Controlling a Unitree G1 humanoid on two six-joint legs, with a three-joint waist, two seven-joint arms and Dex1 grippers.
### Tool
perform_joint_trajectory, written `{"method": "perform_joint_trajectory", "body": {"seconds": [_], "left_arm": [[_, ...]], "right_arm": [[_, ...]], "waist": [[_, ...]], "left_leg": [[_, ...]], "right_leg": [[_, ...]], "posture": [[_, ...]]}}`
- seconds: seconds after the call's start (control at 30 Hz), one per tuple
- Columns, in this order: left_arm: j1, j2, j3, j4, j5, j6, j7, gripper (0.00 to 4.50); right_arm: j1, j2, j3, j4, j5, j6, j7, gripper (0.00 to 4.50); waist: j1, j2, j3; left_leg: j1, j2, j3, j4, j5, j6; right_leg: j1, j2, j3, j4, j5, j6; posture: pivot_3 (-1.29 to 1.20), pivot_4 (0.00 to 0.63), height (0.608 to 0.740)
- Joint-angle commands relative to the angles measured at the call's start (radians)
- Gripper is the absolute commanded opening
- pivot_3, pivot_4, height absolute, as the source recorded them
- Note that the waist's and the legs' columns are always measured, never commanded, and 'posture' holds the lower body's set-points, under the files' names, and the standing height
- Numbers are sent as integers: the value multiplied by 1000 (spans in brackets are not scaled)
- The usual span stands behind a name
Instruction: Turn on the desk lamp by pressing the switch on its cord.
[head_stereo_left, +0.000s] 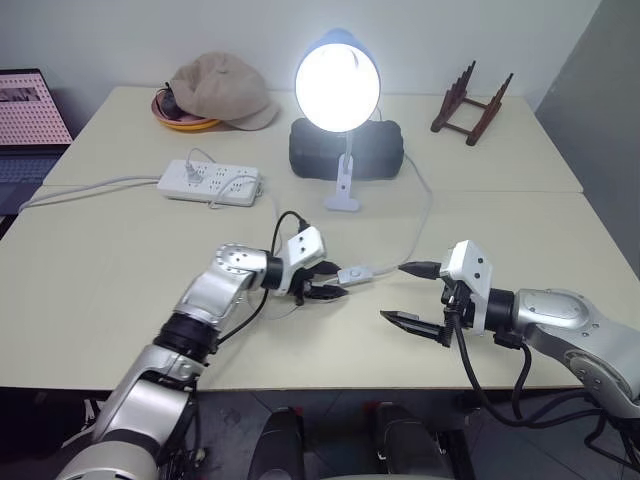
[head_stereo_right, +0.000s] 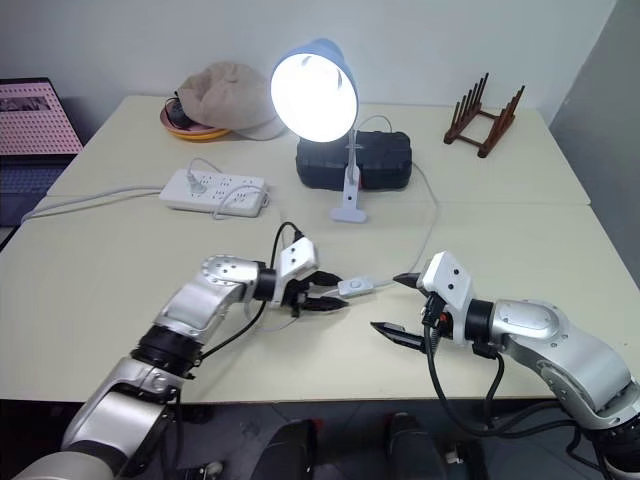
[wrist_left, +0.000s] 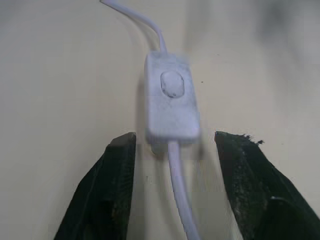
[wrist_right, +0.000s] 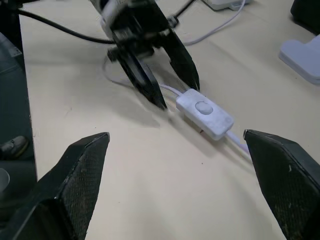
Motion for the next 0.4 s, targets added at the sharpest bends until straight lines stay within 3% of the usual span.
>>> {"method": "perform_joint_trajectory", "body": {"seconds": [0.03, 0.17, 0.2, 0.3, 0.4], "left_arm": [[59, 133, 169, -196, -101, 124, -13, 3490], [106, 190, 244, -281, -156, 214, -5, 4167], [158, 248, 305, -322, -158, 243, -1, 4434], [346, 413, 488, -424, -160, 296, -38, 4434], [396, 433, 550, -472, -208, 336, 2, 4434]], "right_arm": [[-26, -10, -73, 3, 44, 31, 74, 4500], [-32, -10, -97, 8, 53, 56, 114, 4500], [-39, -30, -99, 20, 48, 55, 154, 4500], [-97, -62, -106, 88, 33, 57, 250, 4500], [-127, -63, -97, 143, 1, 42, 300, 4500]], "waist": [[-2, 0, 0], [9, 0, 0], [12, 0, 0], [-6, -3, 1], [-8, -2, 2]], "left_leg": [[1, 0, 0, 0, 0, 0], [1, -1, 0, 0, 0, 0], [1, -1, 0, 1, 0, 0], [1, 0, 1, 1, 0, 0], [2, 0, 1, 0, 0, 0]], "right_leg": [[0, 0, 0, 0, 0, 0], [2, -1, -1, -1, -1, -1], [2, -2, 0, -1, -2, -2], [1, -2, 1, -1, -1, -2], [0, -2, -1, 0, -1, -3]], "posture": [[0, 150, 740], [0, 150, 740], [0, 150, 740], [0, 150, 740], [0, 150, 740]]}}
